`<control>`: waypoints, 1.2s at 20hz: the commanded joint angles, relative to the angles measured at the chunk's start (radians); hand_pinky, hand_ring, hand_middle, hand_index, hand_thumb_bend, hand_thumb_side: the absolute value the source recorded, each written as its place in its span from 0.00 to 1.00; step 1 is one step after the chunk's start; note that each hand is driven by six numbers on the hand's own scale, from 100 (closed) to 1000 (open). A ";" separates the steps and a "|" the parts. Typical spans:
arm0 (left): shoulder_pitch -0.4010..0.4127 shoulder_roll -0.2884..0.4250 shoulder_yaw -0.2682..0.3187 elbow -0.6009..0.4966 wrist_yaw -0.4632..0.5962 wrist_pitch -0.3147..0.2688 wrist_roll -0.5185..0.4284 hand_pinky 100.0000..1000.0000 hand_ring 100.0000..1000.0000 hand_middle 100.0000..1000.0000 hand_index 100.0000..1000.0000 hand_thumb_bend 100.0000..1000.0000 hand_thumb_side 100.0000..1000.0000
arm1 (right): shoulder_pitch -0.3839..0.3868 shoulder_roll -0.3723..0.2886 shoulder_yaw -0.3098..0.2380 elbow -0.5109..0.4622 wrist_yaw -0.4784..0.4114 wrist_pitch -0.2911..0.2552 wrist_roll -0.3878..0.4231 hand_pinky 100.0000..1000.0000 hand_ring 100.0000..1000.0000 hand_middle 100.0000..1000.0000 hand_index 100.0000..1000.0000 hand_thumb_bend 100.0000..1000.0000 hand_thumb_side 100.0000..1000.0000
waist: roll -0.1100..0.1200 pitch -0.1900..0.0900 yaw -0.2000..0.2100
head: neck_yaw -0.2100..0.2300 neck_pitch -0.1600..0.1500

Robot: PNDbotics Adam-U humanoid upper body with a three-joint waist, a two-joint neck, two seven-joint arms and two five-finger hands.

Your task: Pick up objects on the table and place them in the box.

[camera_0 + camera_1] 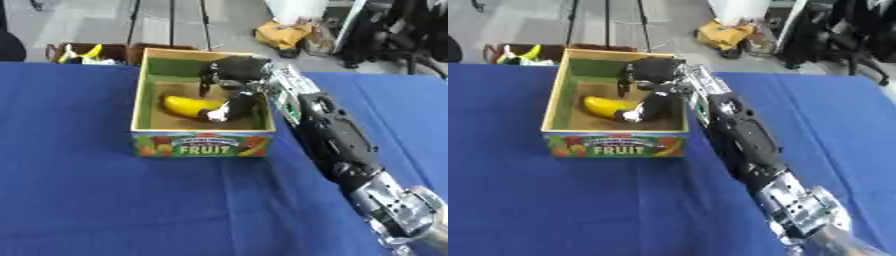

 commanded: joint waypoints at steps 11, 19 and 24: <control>-0.001 0.026 0.021 -0.019 -0.001 -0.005 0.008 0.47 0.70 0.53 0.66 0.00 1.00 | -0.001 -0.049 -0.018 -0.081 -0.039 0.022 -0.044 0.75 0.88 0.56 0.69 0.16 0.87 | 0.004 -0.032 -0.008 | -0.010 -0.010; 0.001 0.026 0.024 -0.019 -0.003 -0.005 0.010 0.47 0.70 0.53 0.66 0.00 1.00 | 0.031 -0.056 -0.059 -0.271 -0.175 0.093 -0.067 0.75 0.85 0.52 0.68 0.14 0.85 | 0.006 -0.035 -0.022 | 0.002 -0.001; -0.004 0.026 0.024 -0.019 -0.001 -0.007 0.010 0.47 0.70 0.53 0.66 0.00 1.00 | 0.071 -0.048 -0.065 -0.484 -0.336 0.178 -0.068 0.74 0.81 0.51 0.68 0.07 0.79 | 0.011 -0.037 -0.031 | 0.012 -0.001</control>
